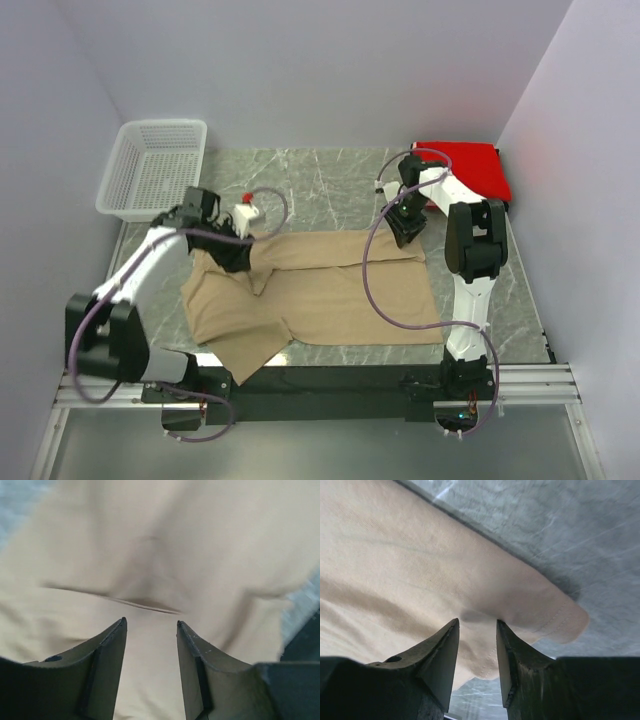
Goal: Fold and stack the t-shirts
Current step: Fold the tshirt
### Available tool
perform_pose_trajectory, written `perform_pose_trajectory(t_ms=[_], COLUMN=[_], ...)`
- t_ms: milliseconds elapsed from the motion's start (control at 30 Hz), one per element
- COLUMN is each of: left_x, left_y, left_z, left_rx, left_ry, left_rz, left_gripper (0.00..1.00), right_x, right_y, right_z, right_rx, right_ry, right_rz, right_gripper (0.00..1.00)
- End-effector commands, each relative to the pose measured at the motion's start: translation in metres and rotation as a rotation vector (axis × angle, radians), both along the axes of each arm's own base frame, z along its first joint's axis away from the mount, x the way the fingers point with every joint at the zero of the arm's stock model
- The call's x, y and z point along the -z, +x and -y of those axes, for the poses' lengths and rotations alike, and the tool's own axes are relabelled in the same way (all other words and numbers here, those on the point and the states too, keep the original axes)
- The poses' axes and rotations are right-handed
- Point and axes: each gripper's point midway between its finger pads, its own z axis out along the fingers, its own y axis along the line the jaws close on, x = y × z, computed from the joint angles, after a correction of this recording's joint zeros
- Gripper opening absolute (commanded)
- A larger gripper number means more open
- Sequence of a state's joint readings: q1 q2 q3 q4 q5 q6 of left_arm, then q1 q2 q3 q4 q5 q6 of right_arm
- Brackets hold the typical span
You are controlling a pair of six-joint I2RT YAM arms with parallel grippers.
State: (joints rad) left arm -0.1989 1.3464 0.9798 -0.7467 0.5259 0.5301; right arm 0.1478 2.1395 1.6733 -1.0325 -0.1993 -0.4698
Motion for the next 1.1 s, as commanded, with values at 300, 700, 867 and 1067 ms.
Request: perform_pose_trajectory(t_ms=[300,700,867,1067], left_x=[0.036,0.068,0.058,0.024], left_y=[0.118,0.116,0.102,0.073], left_z=[-0.054,-0.056,-0.047,-0.055], left_rx=[-0.134,-0.105,-0.036,0.007], left_ry=[0.115,0.132,0.078,0.042], left_rz=[-0.065,-0.144,-0.157,-0.131], left_gripper=[0.57,0.5,0.19,0.01], right_x=[-0.019,-0.014,-0.014,-0.018], right_y=[0.018,0.015,0.015,0.012], right_z=[-0.002,0.001,0.002,0.006], right_rx=[0.019,0.02,0.013,0.0], right_ry=[0.012,-0.002,-0.014,-0.026], right_rz=[0.05,0.04,0.039,0.044], right_gripper=[0.42,0.42,0.41,0.4])
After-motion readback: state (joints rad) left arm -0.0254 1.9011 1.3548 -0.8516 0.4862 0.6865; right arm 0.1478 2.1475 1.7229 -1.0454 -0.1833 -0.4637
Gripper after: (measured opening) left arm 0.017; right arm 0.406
